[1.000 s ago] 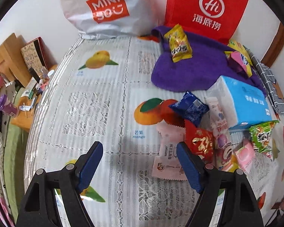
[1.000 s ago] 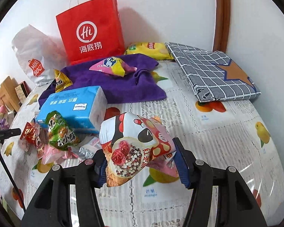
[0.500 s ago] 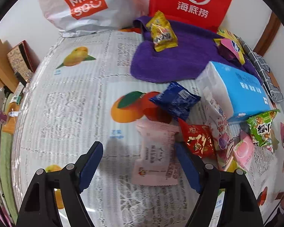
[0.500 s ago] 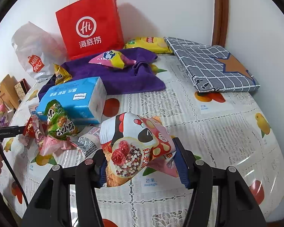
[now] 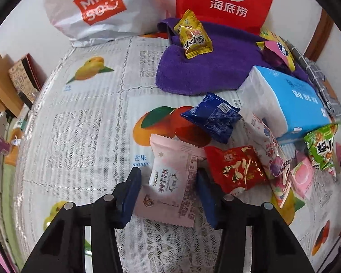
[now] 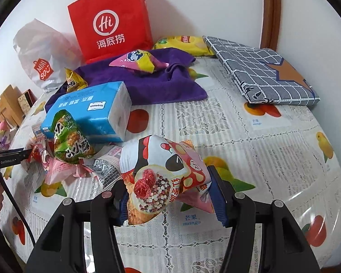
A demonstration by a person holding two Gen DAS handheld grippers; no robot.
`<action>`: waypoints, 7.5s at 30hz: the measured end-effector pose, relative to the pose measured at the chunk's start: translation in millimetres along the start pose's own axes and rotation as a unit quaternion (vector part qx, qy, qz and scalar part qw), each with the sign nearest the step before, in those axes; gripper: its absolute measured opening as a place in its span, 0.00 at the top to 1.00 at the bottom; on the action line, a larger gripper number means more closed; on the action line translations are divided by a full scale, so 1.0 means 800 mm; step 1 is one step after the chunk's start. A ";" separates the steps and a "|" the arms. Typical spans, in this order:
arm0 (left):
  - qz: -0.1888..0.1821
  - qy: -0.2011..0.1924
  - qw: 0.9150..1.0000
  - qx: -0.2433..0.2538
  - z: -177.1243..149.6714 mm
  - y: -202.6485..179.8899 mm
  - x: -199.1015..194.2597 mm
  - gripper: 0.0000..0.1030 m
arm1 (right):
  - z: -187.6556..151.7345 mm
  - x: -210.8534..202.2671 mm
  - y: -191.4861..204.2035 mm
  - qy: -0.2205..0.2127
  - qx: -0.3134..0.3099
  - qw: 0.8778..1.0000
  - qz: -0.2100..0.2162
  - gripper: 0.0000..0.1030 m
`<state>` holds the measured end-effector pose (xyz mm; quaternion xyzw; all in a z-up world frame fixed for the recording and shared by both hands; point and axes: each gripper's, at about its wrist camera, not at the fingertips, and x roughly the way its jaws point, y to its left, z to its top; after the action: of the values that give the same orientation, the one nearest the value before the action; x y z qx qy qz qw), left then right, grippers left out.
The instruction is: Organize snacks
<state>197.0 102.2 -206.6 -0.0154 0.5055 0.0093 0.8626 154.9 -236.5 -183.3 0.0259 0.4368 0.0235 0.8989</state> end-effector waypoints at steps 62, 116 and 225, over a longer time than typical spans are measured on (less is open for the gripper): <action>-0.048 -0.107 0.993 0.015 0.193 -0.081 -0.091 0.71 | 0.264 0.038 0.091 -0.053 -0.082 0.992 0.082 0.44; -0.019 0.019 0.999 -0.019 0.235 -0.068 0.060 0.70 | 0.258 0.172 0.083 0.066 -0.205 0.976 0.030 0.24; -0.098 -0.014 0.995 0.000 0.006 -0.072 -0.043 0.34 | -0.013 0.020 0.049 0.034 -0.121 0.989 0.073 0.47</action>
<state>186.4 45.1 -173.1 -0.0653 0.4892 -0.0753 0.8664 155.8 -196.1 -200.1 -0.0524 0.4583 0.1425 0.8757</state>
